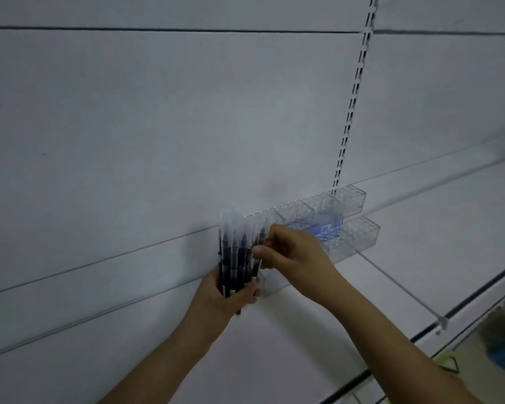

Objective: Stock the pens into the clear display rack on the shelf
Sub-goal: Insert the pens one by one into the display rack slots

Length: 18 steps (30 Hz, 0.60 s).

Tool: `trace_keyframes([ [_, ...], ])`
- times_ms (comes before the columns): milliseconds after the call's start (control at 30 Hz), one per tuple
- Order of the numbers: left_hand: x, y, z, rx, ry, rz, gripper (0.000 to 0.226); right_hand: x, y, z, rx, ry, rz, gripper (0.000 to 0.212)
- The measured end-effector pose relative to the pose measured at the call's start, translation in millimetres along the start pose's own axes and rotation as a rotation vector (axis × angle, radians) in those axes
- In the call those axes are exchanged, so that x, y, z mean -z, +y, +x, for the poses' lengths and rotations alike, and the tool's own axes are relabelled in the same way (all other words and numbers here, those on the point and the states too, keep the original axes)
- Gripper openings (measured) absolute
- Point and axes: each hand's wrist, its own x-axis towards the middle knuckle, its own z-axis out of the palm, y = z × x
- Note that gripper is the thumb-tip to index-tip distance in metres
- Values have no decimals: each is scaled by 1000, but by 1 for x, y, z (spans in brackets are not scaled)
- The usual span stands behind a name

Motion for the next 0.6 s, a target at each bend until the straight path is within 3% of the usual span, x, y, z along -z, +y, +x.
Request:
trace_keyframes([
  [233, 20, -28, 14, 58, 133, -38, 11, 12, 9, 13, -58, 292, 100, 22],
  [600, 28, -47, 25, 63, 97, -93, 17, -2, 24, 24, -35, 233, -243, 16],
])
